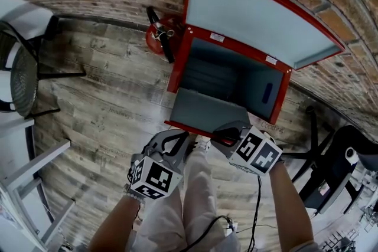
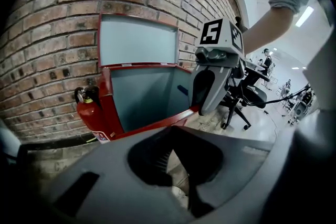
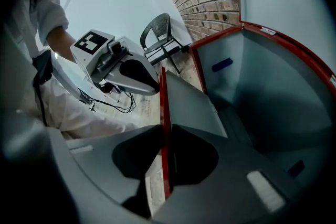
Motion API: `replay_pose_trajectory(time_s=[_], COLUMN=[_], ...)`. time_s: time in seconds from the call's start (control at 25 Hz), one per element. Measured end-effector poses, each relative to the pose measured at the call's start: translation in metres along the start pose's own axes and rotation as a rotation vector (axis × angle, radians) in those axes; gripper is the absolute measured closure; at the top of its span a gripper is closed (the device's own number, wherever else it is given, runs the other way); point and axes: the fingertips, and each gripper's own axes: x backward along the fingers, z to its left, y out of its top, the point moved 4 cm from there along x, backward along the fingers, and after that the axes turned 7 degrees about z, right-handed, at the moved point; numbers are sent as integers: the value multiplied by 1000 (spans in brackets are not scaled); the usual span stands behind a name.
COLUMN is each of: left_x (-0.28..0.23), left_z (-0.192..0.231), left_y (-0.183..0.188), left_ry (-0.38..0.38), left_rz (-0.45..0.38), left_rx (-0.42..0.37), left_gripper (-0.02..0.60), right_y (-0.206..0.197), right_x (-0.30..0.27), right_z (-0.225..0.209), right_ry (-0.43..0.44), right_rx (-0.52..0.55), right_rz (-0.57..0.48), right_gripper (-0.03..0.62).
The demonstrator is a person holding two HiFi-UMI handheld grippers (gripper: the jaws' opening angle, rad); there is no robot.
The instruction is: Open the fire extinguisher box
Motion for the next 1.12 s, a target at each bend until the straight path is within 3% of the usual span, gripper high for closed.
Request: replay_pose_trajectory(time_s=[0.48,0.84,1.12], left_x=[37,35,23], left_z=[6,16,23], left_y=[-11,-10,-16], left_ry=[30,59,72], left_rz=[-19,-36,-43], left_rx=[3,27,32], left_gripper=[581,581,581], right_y=[-15,-35,-52], right_x=[-32,-79,-120], right_z=[26,43,47], right_ry=[18,22,-30], right_rx=[35,94,130], right_rz=[73,167,225], right_gripper=[513,508,512])
